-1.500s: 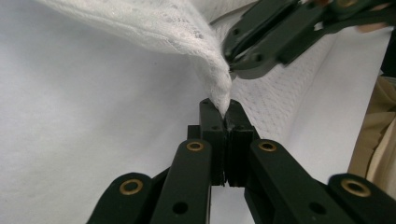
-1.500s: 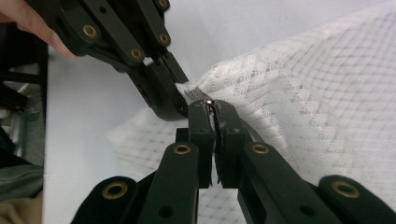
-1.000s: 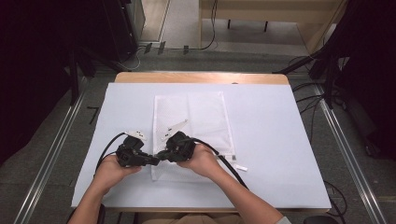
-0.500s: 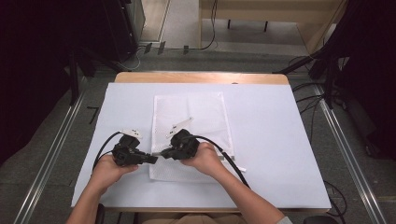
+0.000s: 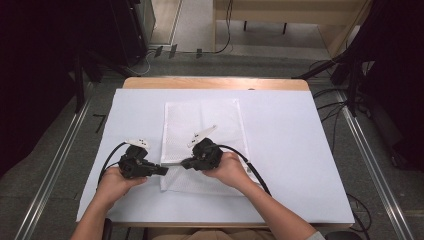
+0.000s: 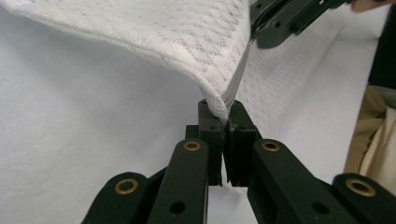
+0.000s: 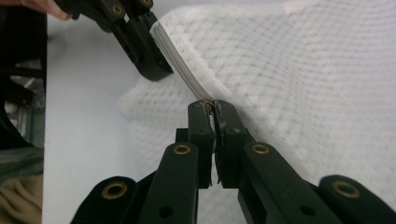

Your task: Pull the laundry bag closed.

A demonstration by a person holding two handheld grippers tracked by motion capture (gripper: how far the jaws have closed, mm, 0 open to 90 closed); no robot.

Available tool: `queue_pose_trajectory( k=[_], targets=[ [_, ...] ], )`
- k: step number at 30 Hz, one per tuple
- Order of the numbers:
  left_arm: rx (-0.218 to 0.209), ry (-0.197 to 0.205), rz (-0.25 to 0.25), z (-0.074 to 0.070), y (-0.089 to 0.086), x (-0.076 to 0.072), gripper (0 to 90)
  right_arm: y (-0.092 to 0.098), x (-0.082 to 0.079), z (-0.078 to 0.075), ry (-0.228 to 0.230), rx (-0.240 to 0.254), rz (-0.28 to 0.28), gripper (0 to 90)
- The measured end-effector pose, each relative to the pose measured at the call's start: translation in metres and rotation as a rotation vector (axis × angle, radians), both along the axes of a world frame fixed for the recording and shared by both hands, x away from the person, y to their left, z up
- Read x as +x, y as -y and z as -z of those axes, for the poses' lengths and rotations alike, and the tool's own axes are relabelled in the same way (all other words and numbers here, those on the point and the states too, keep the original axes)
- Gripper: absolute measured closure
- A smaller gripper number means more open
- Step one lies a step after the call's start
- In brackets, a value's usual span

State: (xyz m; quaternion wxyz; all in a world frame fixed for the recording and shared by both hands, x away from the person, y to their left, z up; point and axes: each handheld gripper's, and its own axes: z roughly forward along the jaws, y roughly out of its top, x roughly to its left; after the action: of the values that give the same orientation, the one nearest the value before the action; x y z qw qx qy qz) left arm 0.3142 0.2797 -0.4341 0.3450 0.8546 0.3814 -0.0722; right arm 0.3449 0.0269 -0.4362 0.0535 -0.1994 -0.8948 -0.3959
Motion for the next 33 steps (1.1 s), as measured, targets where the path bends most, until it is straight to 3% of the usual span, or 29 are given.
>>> queue_pose_trajectory(
  k=[6,19,33],
  targets=[
    [-0.013,0.018,-0.001,-0.002,0.002,-0.002,87.9,0.014,0.001,0.0,-0.024,0.043,0.024,88.3],
    [0.001,0.03,0.011,-0.001,0.0,-0.003,87.7,0.02,0.001,0.003,-0.029,0.04,0.029,88.2],
    [0.003,0.018,-0.001,-0.002,-0.003,-0.004,87.7,0.032,0.004,0.005,-0.049,0.025,0.054,88.2]
  ],
)
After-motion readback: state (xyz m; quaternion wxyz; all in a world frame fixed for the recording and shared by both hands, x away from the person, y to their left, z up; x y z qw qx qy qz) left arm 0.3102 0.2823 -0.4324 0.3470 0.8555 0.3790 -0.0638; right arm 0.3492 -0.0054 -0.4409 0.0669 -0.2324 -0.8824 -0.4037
